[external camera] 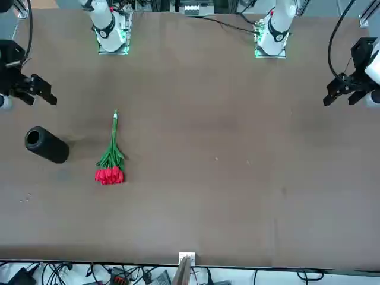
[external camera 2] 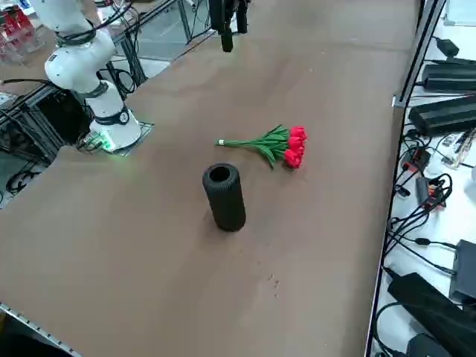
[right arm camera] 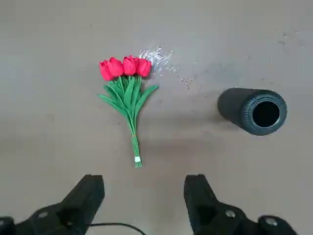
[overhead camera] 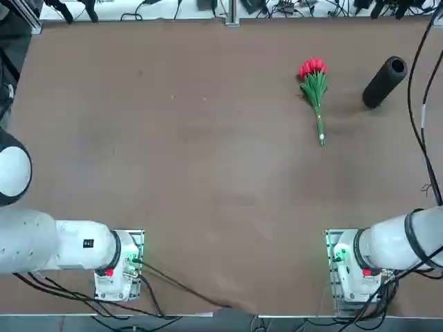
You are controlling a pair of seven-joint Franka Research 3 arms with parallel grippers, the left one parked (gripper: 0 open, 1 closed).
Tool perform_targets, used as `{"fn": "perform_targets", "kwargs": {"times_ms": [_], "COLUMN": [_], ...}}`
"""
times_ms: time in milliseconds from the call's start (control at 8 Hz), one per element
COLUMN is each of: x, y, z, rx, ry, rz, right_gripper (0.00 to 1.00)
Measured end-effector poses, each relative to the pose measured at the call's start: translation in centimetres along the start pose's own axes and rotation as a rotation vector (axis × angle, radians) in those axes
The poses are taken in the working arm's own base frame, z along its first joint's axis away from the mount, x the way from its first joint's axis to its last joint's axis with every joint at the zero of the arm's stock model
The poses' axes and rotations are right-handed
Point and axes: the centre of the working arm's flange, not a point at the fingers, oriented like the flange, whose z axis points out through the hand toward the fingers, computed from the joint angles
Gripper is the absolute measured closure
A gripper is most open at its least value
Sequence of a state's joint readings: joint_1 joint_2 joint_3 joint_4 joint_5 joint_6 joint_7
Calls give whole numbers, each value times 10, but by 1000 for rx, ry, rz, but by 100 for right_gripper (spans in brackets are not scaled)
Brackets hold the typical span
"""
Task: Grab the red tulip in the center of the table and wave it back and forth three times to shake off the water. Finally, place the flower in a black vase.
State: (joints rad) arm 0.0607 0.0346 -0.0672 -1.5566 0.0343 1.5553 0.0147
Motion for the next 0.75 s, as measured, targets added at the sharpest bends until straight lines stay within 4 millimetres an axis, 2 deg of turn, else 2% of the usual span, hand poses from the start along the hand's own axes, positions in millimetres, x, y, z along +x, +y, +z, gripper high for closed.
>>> {"fn": "perform_targets", "kwargs": {"times_ms": [500,750], "x": [-5,-7], "y": [0,2], "z": [-3,4], "rx": [0,-1], "ry": [-23,-65], "rz": [0,4], "right_gripper": [0,0]}}
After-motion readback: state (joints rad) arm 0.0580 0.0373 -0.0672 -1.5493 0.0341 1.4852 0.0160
